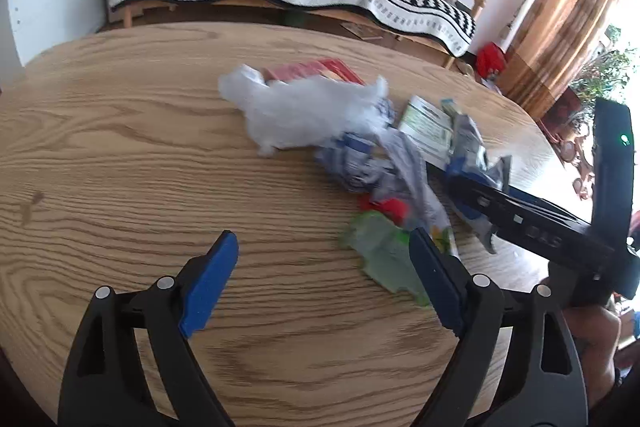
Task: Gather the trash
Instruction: 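Grasp the crumpled white printed wrapper with the right tool while the left tool grasps the green toy car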
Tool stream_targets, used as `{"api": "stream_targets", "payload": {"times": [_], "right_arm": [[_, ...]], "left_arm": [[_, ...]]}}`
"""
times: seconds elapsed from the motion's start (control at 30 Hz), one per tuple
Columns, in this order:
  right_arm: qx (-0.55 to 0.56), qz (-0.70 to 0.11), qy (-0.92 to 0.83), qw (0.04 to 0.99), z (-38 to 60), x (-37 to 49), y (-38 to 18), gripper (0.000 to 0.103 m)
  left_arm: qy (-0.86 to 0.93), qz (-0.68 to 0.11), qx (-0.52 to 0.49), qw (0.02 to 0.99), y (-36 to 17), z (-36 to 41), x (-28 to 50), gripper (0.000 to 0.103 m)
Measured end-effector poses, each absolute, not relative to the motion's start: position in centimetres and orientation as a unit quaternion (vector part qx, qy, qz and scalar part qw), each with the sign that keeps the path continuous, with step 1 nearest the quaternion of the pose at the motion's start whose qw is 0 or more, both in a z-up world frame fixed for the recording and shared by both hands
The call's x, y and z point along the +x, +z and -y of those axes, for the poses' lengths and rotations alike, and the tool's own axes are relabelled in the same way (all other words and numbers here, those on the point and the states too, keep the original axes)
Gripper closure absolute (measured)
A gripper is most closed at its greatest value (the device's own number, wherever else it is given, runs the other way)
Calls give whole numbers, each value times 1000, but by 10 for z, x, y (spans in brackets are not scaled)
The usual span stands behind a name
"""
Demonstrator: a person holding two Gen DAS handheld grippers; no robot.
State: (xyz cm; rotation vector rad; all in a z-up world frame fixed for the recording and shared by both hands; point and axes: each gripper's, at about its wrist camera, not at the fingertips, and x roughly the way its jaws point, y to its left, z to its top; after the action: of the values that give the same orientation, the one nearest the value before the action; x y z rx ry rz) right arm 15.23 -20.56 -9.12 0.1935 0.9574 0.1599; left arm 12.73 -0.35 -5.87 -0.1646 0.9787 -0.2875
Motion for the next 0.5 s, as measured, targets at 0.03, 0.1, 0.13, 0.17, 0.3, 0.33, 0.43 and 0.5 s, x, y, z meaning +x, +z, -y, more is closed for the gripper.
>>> {"api": "stream_targets", "payload": {"times": [0.03,0.1,0.13,0.17,0.3,0.33,0.43,0.5], "right_arm": [[97,-459,78,880,207,153,-90,56],[100,-454,82,881,209,151,-86,58],[100,-449,84,884,212,148,-82,58],[99,-445,86,886,214,145,-79,59],[92,-439,87,889,221,137,-71,59],[91,-439,86,890,224,134,-70,59],[89,-436,84,892,230,125,-68,59],[89,-434,82,893,235,121,-67,59]], "left_arm": [[-140,-470,-80,868,-60,8,127,17],[-143,-476,-79,864,-65,18,128,16],[-140,-478,-78,863,-67,23,129,16],[-137,-481,-77,862,-69,27,130,16],[-111,-495,-61,859,-76,39,135,16],[-104,-497,-49,860,-77,41,135,16],[-95,-505,-36,857,-76,35,132,16],[-90,-507,-36,856,-73,22,127,16]]}}
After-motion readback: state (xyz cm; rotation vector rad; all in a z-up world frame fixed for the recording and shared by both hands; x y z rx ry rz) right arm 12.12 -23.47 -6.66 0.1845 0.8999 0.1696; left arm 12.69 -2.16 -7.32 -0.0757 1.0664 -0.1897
